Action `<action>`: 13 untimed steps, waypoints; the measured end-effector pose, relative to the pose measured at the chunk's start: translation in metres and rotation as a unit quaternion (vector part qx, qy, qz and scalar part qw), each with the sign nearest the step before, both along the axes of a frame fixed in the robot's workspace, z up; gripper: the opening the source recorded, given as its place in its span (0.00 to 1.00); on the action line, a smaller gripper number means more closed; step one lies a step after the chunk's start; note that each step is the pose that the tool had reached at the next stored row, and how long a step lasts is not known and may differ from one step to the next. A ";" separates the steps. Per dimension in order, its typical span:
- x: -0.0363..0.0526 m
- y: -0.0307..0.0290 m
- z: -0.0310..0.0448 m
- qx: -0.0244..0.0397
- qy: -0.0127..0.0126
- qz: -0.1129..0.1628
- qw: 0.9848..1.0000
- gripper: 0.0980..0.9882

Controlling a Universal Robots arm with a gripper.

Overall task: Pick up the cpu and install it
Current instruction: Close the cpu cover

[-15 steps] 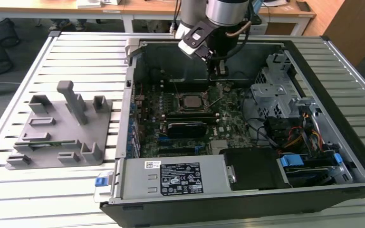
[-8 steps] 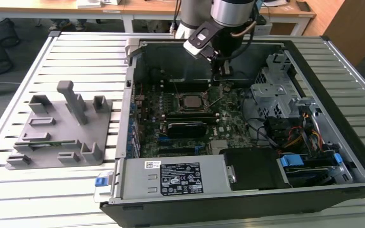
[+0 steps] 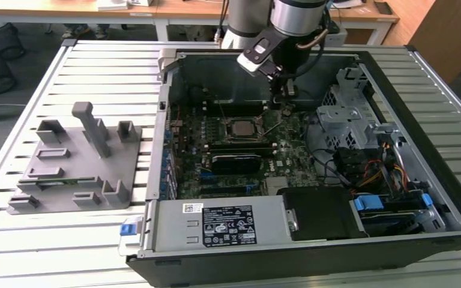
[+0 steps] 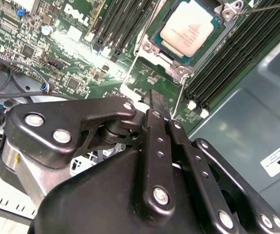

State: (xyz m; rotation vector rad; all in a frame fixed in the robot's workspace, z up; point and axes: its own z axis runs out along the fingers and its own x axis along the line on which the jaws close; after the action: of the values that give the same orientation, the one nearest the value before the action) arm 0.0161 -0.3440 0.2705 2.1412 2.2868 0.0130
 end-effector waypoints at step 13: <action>0.0160 0.0084 -0.0076 -0.009 0.000 0.001 1.000 0.01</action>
State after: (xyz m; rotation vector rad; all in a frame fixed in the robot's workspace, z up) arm 0.0321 -0.3356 0.2629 2.1297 2.2808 -0.0074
